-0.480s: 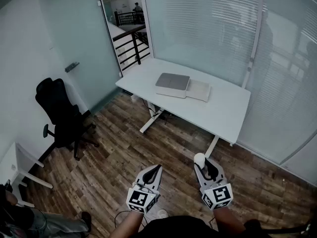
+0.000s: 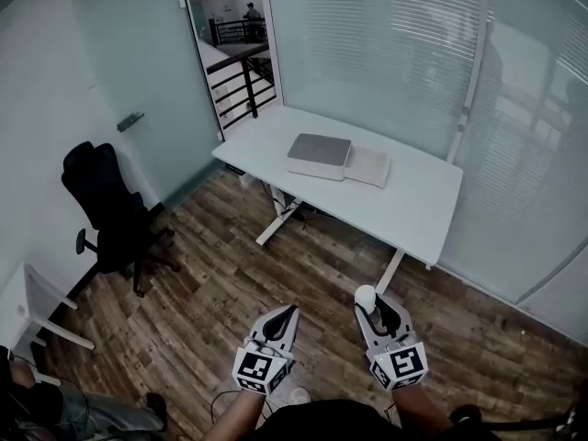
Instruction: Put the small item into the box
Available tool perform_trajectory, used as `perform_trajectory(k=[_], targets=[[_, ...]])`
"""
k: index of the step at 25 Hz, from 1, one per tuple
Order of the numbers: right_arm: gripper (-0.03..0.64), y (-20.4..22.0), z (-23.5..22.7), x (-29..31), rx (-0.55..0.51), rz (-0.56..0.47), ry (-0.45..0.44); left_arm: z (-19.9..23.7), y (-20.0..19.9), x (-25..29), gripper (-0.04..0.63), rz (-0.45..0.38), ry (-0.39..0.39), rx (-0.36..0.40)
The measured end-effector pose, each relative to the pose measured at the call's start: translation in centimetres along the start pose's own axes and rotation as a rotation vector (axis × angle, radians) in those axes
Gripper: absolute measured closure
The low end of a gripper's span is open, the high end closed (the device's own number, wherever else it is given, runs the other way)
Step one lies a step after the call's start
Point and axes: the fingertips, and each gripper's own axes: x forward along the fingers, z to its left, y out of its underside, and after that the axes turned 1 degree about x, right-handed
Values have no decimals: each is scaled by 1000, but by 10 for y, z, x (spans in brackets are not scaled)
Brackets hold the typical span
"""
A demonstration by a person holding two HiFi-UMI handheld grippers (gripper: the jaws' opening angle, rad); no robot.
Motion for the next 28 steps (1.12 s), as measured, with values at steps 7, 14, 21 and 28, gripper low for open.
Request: perform_trajectory(k=[7, 14, 21, 28], targets=[[457, 1, 7, 14, 48, -24, 25, 26, 0, -3, 584, 2, 4, -4], [456, -5, 20, 30, 27, -48, 50, 47, 5, -7, 584, 29, 30, 8], [456, 2, -5, 51, 74, -37, 59, 60, 17, 23, 584, 52, 32, -20], [456, -4, -56, 96, 57, -55, 27, 73, 7, 91, 584, 46, 25, 14]])
